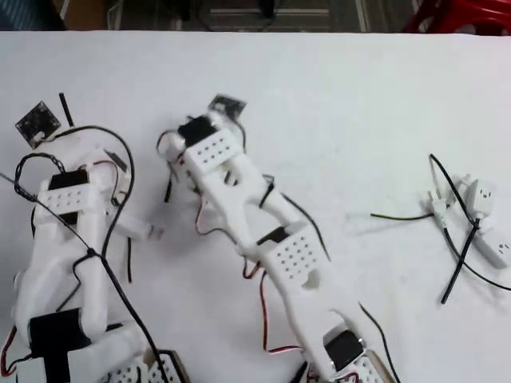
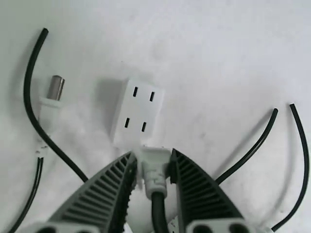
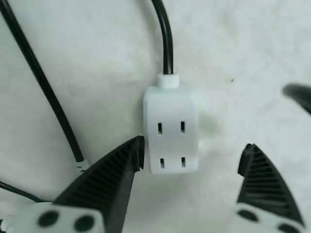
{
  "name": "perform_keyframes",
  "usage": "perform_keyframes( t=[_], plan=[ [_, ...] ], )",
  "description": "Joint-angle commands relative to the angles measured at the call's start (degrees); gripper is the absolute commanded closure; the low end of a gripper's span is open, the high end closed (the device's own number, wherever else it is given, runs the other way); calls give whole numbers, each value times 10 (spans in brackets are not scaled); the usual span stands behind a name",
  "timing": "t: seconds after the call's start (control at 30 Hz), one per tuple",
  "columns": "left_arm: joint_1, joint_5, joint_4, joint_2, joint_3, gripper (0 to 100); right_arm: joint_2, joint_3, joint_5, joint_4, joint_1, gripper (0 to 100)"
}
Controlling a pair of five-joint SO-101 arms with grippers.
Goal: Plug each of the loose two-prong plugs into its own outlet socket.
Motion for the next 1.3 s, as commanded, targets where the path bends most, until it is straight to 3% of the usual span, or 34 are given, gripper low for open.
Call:
perform_keyframes(
  t=[0.0, 0.27, 0.63, 0.73, 0.87, 1.13, 1.27],
  plan=[
    [52, -3, -12, -5, -28, 977, -95, -28, 39, 9, 58, 673],
    [152, -3, -4, -70, -27, 977, -212, -7, 209, 10, 216, 673],
    [317, -6, 17, -124, 34, 977, -263, 263, 363, 9, 413, 673],
    [321, -25, 33, -124, 40, 977, -260, 309, 391, 9, 438, 673],
    [321, -149, 89, -124, 9, 978, -247, 357, 406, 9, 451, 673],
    [312, -224, 108, -119, -5, 978, -196, 415, 434, 9, 452, 673],
    [313, -245, 113, -43, -51, 978, -170, 413, 436, 4, 452, 673]
  ],
)
